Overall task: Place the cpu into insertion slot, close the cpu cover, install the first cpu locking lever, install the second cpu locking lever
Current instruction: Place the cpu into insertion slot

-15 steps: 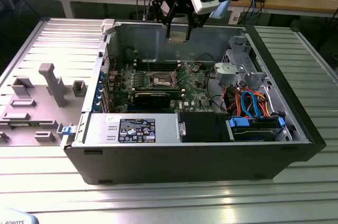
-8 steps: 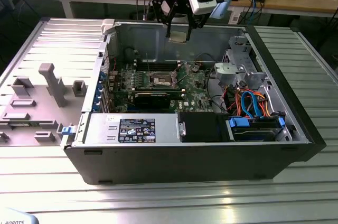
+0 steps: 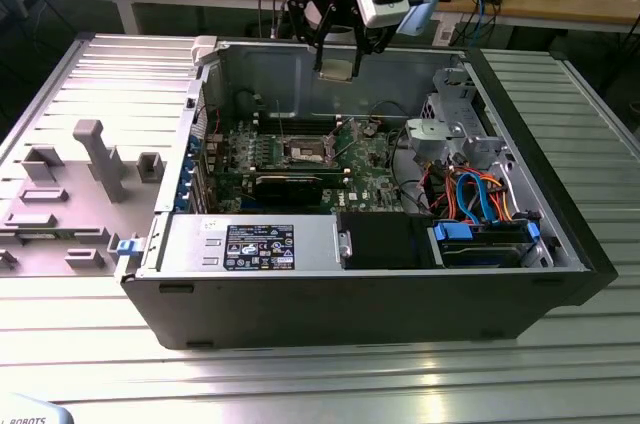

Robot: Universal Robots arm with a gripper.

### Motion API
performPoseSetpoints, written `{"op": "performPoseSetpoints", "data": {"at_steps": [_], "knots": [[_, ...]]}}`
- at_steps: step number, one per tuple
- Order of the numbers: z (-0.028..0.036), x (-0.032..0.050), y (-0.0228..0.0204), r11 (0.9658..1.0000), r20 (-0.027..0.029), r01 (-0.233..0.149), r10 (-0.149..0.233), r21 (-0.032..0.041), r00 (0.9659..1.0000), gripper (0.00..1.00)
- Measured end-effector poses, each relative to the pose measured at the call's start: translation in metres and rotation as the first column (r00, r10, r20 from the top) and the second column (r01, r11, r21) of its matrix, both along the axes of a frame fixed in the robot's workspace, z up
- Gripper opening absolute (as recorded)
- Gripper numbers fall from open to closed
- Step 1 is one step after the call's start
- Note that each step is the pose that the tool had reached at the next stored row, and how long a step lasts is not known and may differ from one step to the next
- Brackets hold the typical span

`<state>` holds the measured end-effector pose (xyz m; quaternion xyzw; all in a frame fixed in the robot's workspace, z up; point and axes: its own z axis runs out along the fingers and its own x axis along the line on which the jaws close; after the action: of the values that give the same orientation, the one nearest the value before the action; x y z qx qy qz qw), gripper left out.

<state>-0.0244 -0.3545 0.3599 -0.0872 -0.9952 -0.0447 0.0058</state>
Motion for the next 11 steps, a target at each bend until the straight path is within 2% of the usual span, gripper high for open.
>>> {"op": "performPoseSetpoints", "data": {"at_steps": [11], "knots": [[0.0000,-0.0005,0.0000,1.0000,0.0000,0.000,0.000,0.0000,1.0000,0.54]]}}
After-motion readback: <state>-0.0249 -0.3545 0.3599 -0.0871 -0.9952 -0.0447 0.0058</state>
